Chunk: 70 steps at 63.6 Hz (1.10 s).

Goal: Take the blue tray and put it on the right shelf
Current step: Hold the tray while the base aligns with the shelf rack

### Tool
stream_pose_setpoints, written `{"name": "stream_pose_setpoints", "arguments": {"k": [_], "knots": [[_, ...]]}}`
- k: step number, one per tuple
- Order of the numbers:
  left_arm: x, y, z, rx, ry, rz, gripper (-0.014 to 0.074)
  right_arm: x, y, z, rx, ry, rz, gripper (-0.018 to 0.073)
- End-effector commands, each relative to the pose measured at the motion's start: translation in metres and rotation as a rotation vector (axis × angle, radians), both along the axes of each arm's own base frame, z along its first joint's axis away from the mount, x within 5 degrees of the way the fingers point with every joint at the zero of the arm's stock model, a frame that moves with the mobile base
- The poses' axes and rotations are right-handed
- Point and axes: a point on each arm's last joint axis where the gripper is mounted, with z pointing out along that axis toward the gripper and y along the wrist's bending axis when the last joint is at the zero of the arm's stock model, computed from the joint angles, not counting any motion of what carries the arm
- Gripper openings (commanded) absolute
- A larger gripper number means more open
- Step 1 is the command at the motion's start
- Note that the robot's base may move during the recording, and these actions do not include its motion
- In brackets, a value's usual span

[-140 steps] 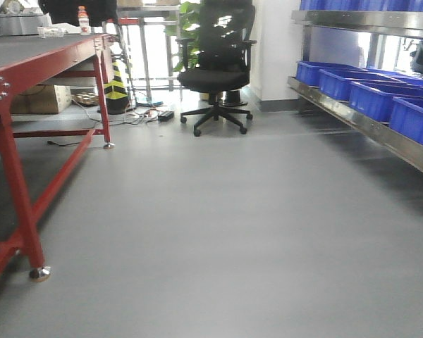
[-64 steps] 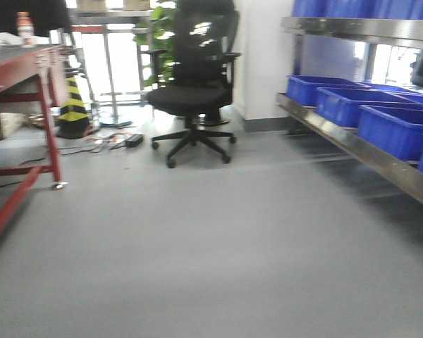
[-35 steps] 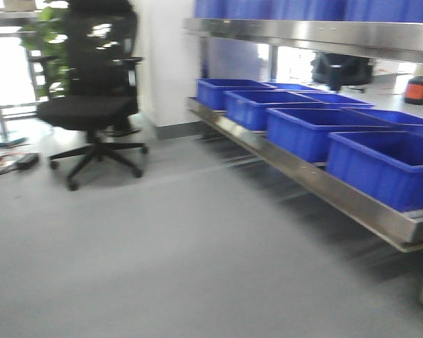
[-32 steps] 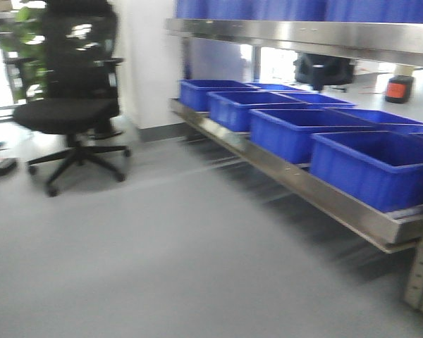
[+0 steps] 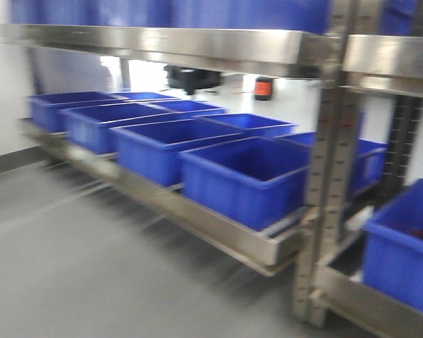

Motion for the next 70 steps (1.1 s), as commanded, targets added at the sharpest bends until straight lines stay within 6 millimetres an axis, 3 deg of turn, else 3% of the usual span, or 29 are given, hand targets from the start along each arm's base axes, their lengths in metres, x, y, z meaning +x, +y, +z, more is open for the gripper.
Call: {"name": "stream_pose_setpoints", "arguments": {"k": [1, 70], "knots": [[-0.0202, -0.0014, 0.015, -0.079, 0.03, -0.058, -0.0048, -0.0063, 0.0035, 0.0203, 0.07, -0.123, 0.049, 0.0058], [-0.0202, -0.0014, 0.015, -0.079, 0.03, -0.058, -0.0048, -0.0063, 0.0035, 0.0203, 0.07, -0.123, 0.049, 0.0058]]}}
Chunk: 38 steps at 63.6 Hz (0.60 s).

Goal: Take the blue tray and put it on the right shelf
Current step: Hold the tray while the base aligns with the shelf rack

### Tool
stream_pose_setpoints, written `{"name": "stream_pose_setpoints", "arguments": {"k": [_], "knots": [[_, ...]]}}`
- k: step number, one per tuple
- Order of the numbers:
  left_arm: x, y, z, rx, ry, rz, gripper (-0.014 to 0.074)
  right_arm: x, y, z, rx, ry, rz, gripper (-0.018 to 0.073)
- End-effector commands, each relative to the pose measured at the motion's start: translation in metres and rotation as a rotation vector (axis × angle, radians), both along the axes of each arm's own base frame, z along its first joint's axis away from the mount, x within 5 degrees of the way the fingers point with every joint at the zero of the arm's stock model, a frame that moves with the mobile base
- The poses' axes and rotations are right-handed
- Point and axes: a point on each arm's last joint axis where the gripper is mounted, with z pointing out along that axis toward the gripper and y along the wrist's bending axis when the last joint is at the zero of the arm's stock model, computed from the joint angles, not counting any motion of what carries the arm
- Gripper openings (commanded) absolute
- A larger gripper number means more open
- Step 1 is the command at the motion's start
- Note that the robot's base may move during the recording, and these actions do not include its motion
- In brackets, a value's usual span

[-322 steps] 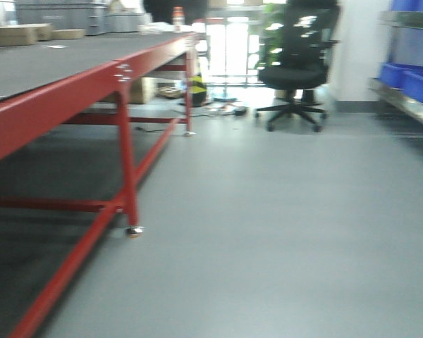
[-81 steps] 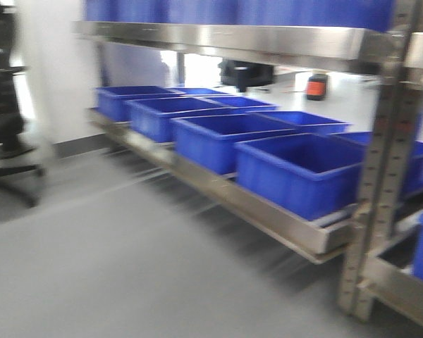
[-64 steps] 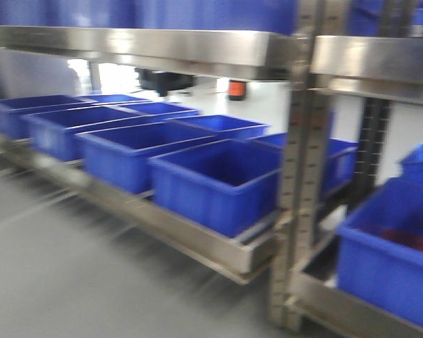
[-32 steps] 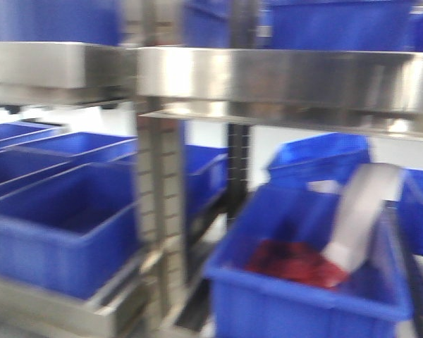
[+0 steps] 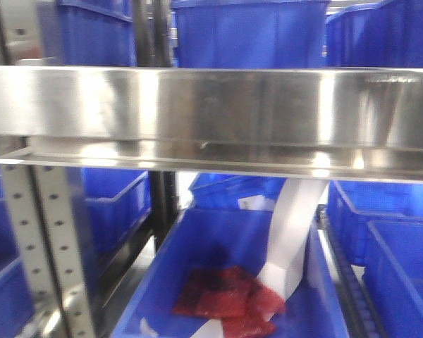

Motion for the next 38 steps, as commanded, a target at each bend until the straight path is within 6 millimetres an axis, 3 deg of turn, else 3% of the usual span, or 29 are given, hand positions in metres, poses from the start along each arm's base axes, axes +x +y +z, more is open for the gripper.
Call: {"name": "stream_pose_setpoints", "arguments": {"k": [1, 38], "knots": [[-0.02, -0.001, 0.015, -0.075, 0.027, -0.055, -0.0048, -0.0063, 0.0039, 0.0204, 0.072, -0.124, 0.053, 0.0058], [-0.02, -0.001, 0.015, -0.075, 0.027, -0.055, -0.0048, -0.0063, 0.0039, 0.0204, 0.072, -0.124, 0.053, 0.0058]]}}
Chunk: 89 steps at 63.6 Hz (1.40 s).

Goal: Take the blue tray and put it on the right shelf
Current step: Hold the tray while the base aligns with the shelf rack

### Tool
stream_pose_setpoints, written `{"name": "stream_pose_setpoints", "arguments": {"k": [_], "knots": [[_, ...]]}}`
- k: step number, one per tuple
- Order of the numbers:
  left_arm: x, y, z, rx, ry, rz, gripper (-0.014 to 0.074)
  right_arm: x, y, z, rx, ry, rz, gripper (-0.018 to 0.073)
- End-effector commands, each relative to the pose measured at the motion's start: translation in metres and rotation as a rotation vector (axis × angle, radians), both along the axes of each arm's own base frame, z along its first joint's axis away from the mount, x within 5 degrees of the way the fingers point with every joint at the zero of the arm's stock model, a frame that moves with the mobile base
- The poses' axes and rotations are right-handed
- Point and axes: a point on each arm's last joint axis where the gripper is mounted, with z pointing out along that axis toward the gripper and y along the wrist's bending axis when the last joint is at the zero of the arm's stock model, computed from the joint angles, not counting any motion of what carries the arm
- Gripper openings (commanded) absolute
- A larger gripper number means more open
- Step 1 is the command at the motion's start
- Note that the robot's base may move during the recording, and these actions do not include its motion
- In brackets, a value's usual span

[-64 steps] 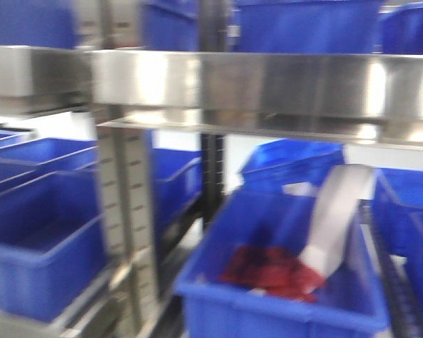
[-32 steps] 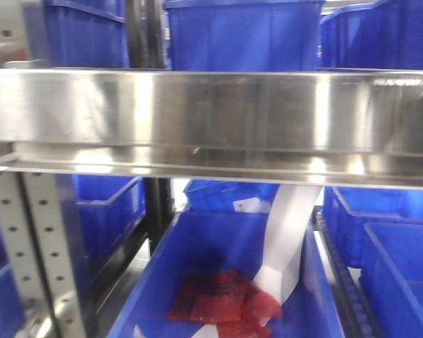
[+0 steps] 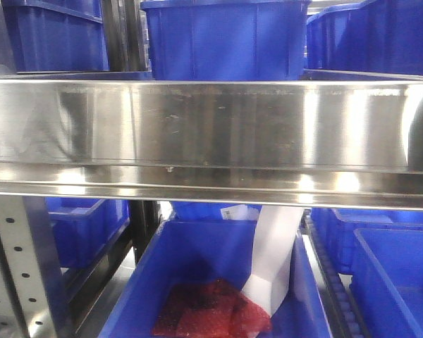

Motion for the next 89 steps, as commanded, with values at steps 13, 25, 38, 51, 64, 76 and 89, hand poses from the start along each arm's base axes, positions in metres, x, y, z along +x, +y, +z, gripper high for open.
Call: {"name": "stream_pose_setpoints", "arguments": {"k": [13, 25, 38, 51, 64, 76, 89], "knots": [[-0.0199, -0.0009, 0.015, -0.074, 0.026, -0.055, -0.0048, -0.0063, 0.0039, 0.0204, 0.072, -0.124, 0.053, 0.0058], [-0.0199, -0.0009, 0.015, -0.074, 0.026, -0.055, -0.0048, -0.0063, 0.0039, 0.0204, 0.072, -0.124, 0.053, 0.0058], [-0.0199, -0.0009, 0.015, -0.074, 0.026, -0.055, -0.0048, -0.0063, 0.0039, 0.0204, 0.072, -0.124, 0.053, 0.0058], [-0.0199, -0.0009, 0.015, -0.074, 0.026, -0.055, -0.0048, -0.0063, 0.0039, 0.0204, 0.072, -0.124, 0.053, 0.0058], [-0.0199, -0.0009, 0.015, -0.074, 0.026, -0.055, -0.0048, -0.0062, 0.0039, 0.0205, 0.073, -0.125, 0.053, 0.0058], [-0.0199, -0.0009, 0.015, -0.074, 0.026, -0.055, -0.0048, -0.0058, 0.0042, 0.021, 0.076, -0.133, 0.054, 0.0058], [-0.0203, -0.0024, 0.0158, -0.092, 0.027, -0.061, -0.0048, -0.0075, 0.0036, 0.019, 0.064, -0.105, 0.056, 0.0058]]}}
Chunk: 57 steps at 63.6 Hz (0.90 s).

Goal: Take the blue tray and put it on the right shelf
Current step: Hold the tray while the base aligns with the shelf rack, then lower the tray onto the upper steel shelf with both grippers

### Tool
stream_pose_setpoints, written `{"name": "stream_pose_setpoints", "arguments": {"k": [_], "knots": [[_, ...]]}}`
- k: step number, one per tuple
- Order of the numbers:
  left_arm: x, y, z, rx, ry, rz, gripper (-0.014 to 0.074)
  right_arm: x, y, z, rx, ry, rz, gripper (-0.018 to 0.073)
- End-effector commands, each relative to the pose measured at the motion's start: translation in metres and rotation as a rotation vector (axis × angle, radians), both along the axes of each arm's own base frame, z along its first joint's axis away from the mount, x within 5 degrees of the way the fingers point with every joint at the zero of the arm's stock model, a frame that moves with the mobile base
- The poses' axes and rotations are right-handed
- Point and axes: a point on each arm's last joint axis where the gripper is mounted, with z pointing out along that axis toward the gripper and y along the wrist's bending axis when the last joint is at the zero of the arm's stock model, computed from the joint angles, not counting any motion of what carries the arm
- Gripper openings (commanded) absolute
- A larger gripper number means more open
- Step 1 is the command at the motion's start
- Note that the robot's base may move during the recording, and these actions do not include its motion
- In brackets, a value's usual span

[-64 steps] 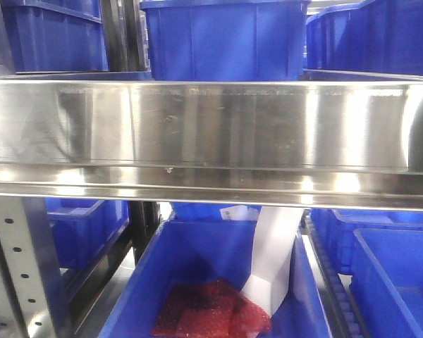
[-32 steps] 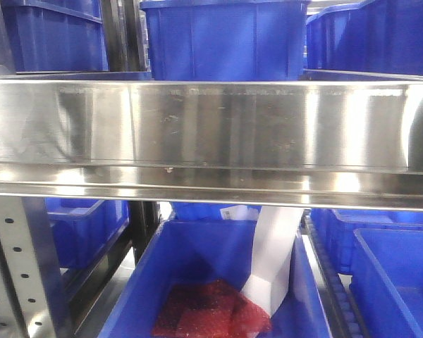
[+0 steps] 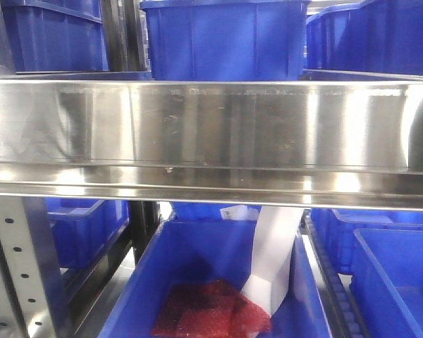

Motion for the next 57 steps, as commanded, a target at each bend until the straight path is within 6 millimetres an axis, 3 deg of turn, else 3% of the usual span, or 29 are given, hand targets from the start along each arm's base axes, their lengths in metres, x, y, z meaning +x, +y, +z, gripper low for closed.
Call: {"name": "stream_pose_setpoints", "arguments": {"k": [1, 19, 32, 44, 57], "knots": [[-0.02, -0.002, 0.016, -0.092, 0.027, -0.061, -0.0048, -0.007, 0.004, 0.019, 0.062, -0.106, 0.058, 0.0058], [-0.007, -0.002, 0.016, -0.108, -0.039, -0.044, -0.0048, -0.005, 0.007, 0.023, 0.076, -0.165, 0.103, 0.0058], [0.025, -0.001, -0.004, -0.056, -0.02, 0.005, -0.0048, 0.011, 0.017, 0.018, 0.112, -0.184, 0.119, 0.0058], [0.058, 0.005, -0.02, -0.047, -0.042, 0.06, -0.0048, 0.041, 0.028, -0.006, 0.092, -0.123, 0.119, 0.0058], [0.084, 0.001, -0.038, -0.04, -0.05, 0.09, -0.0048, 0.078, 0.042, -0.047, 0.053, -0.001, 0.115, 0.0058]]}}
